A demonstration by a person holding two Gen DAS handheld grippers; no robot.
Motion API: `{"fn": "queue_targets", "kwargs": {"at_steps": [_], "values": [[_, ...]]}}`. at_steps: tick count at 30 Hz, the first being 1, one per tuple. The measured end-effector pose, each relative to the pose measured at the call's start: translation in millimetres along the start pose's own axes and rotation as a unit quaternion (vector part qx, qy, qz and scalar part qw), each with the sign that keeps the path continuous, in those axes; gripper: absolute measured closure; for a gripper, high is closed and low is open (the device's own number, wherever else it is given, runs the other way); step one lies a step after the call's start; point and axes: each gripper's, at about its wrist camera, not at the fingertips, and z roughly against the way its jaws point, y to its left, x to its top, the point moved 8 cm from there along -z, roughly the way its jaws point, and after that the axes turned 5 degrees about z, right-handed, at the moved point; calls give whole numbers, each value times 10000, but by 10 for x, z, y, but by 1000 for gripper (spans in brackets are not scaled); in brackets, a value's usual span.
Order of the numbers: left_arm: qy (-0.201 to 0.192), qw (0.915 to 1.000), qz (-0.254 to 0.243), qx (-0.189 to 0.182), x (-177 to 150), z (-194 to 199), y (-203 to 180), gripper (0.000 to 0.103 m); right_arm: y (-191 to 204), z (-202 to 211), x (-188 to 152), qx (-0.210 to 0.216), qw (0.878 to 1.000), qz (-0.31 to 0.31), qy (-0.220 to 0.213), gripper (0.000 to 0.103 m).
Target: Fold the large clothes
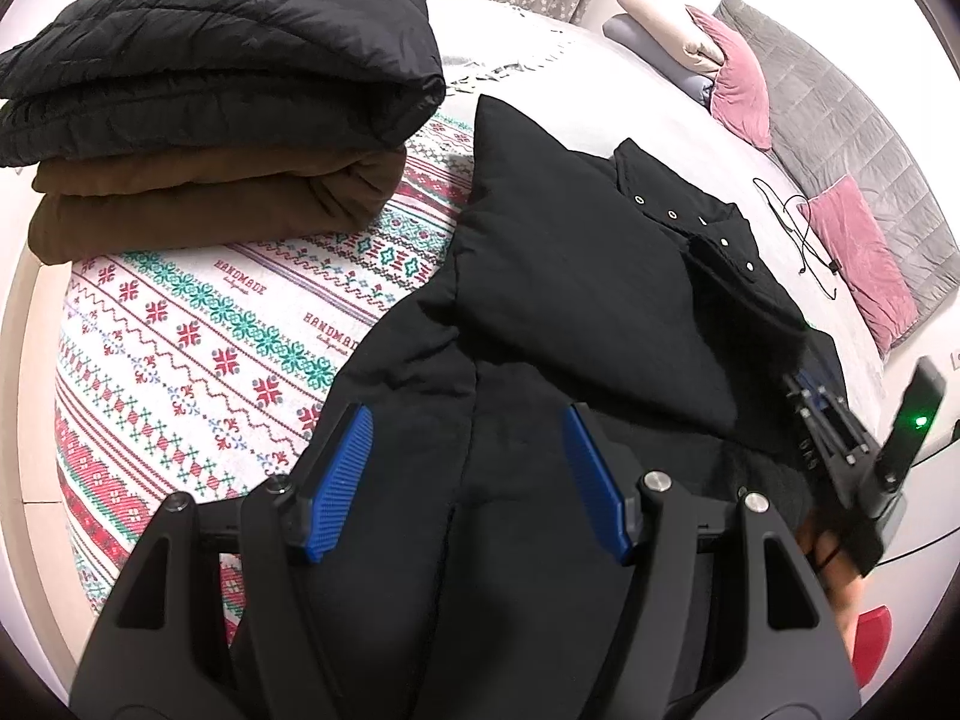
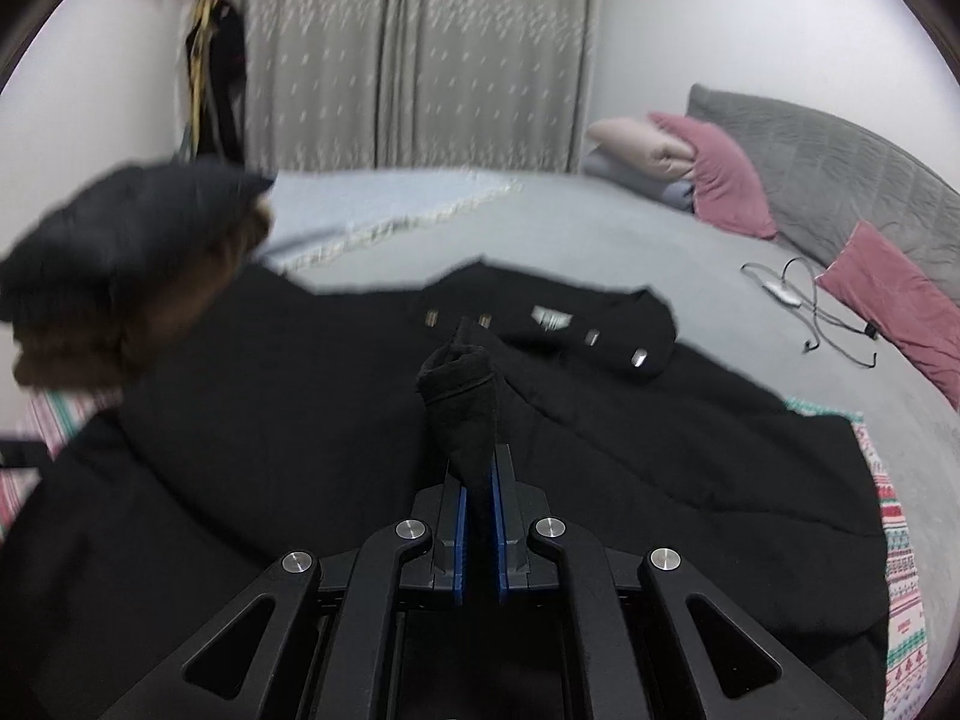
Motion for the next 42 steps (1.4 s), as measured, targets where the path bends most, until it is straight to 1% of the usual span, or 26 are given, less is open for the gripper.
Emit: {"fn": "queue_targets", "kwargs": {"at_steps": [5, 15, 22, 25, 28, 29, 31, 32, 33, 34, 35, 36, 38, 39, 41, 42], "values": [[60, 10000, -59, 1, -25, -54, -45, 36, 55, -48, -98, -59, 9998, 146, 89, 96], [117, 9998, -174, 71, -90, -118, -85, 36, 26, -87, -151, 52, 9997, 5, 245, 94], [134, 9997, -206, 71, -92, -134, -92, 36, 68, -134, -208, -3, 9993, 105, 369, 93], [132, 9997, -202, 75, -94, -133, -95, 36, 83, -152, -227, 4, 9990, 97, 431, 91], [125, 9997, -214, 88, -95, -132, -92, 36, 111, -152, -244, 27, 9987, 136, 497, 86], [125, 9996, -227, 106, -98, -132, -89, 36, 125, -140, -242, 66, 9985, 136, 526, 82], [122, 9996, -231, 129, -100, -126, -67, 36, 145, -56, -204, 227, 9983, 103, 534, 79], [128, 9995, -230, 158, -109, -131, -52, 36, 141, -1, -173, 319, 9983, 65, 491, 76], [138, 9995, -234, 180, -115, -133, -38, 36, 94, 99, -113, 538, 9978, -85, 375, 68], [150, 9994, -245, 203, -128, -137, -25, 36, 24, 171, -68, 717, 9967, -275, 265, 62], [159, 9993, -257, 221, -142, -136, -17, 36, -111, 246, -20, 870, 9946, -542, 143, 51], [172, 9992, -272, 237, -154, -136, -9, 36, -237, 285, 5, 913, 9930, -738, 84, 46], [177, 9991, -296, 260, -182, -125, 10, 36, -694, 326, 5, 900, 9871, -1322, 22, 46], [176, 9990, -313, 274, -189, -120, 19, 36, -1021, 305, -64, 812, 9816, -1726, 53, 46], [165, 9988, -343, 321, -215, -111, 40, 36, -1462, 225, -242, 604, 9731, -2213, 197, 46], [166, 9987, -347, 336, -219, -112, 47, 36, -1764, 142, -425, 371, 9670, -2493, 368, 46]]}}
